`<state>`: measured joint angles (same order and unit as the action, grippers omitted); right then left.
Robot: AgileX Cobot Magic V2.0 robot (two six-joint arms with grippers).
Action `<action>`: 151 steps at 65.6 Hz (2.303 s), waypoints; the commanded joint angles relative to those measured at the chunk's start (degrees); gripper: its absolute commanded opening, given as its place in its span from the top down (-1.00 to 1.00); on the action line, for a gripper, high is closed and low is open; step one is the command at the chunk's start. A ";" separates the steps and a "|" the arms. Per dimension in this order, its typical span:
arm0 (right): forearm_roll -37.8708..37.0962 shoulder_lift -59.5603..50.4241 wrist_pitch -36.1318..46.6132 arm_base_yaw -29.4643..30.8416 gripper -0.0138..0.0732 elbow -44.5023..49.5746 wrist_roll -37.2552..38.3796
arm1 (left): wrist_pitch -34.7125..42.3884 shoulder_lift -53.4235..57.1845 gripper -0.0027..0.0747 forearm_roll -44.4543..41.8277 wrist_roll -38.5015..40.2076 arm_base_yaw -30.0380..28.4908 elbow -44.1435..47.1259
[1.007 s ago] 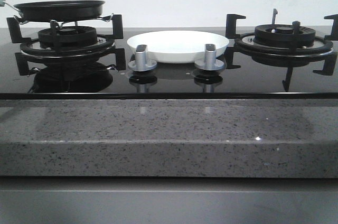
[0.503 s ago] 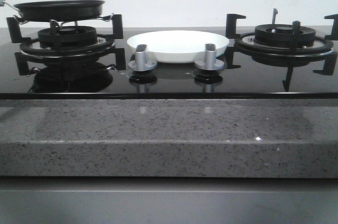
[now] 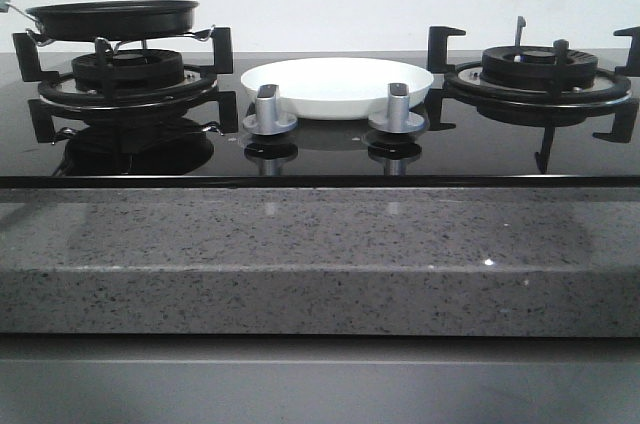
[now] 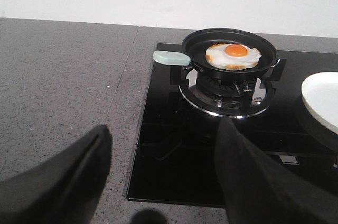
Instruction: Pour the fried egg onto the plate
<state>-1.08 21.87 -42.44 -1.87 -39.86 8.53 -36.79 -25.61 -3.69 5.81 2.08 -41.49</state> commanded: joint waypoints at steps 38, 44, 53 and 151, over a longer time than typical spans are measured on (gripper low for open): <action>11.96 13.34 1.68 -1.95 -0.40 -8.24 -8.97 | 4.66 -0.87 -0.25 -0.07 0.60 -0.09 -1.39; 18.66 19.55 0.73 -3.69 -0.40 -11.39 -14.88 | 4.66 -0.87 -0.25 -0.07 0.60 -0.09 -1.39; 23.48 29.23 -0.81 -5.72 -0.40 -16.90 -19.71 | 4.66 -0.87 -0.25 -0.07 0.60 -0.09 -1.39; 21.27 97.42 -30.19 -7.75 -0.39 -84.10 -13.81 | 4.66 -0.87 -0.25 -0.07 0.60 -0.09 -1.39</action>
<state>18.17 121.48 -70.86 -9.82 -121.35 -5.10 -36.79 -25.61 -3.69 5.81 2.08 -41.41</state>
